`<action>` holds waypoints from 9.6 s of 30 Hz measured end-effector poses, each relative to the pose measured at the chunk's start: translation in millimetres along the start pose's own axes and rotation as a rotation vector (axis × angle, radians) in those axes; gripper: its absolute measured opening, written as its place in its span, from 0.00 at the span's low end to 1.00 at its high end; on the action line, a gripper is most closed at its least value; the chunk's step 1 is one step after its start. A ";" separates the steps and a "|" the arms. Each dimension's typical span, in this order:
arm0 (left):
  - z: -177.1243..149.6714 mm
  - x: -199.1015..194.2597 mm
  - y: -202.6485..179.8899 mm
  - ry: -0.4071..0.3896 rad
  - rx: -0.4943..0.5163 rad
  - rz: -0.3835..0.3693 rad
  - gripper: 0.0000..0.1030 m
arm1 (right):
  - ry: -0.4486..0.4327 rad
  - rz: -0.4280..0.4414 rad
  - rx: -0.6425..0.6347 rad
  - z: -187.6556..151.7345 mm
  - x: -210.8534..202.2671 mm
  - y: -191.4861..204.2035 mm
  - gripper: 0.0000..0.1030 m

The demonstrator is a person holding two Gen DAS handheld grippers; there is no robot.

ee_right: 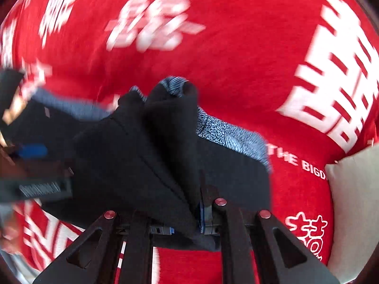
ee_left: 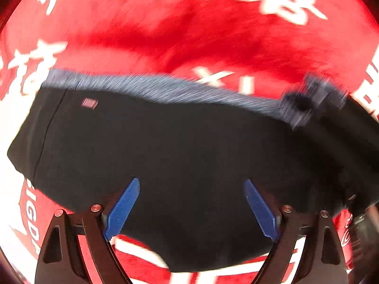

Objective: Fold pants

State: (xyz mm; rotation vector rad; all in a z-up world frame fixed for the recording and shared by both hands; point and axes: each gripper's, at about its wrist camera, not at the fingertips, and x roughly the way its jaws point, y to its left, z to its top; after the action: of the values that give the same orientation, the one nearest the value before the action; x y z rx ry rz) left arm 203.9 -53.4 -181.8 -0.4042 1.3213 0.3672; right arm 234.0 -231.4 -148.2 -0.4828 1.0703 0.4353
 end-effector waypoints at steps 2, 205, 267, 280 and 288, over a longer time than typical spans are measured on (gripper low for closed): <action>-5.2 7.2 20.5 0.030 -0.039 -0.001 0.89 | 0.048 -0.054 -0.073 -8.7 17.3 29.9 0.22; -13.0 -2.9 234.8 -0.253 -0.645 -0.484 0.98 | 0.259 0.193 0.030 1.2 21.7 79.4 0.77; -50.5 -178.0 -44.1 -0.549 0.421 0.113 0.23 | 0.278 0.867 0.101 214.4 -69.5 59.6 0.27; -93.3 -133.8 -177.1 -0.440 0.704 0.059 0.23 | 0.196 0.922 0.458 101.5 -30.3 -117.5 0.26; -120.4 -82.2 -229.2 -0.308 0.789 0.054 0.23 | 0.269 0.839 0.538 32.2 28.5 -165.6 0.25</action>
State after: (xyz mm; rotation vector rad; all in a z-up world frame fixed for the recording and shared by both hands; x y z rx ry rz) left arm 193.7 -314.6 -107.8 0.3402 1.0730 -0.0650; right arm 361.2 -345.0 -134.3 0.4297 1.5719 0.7933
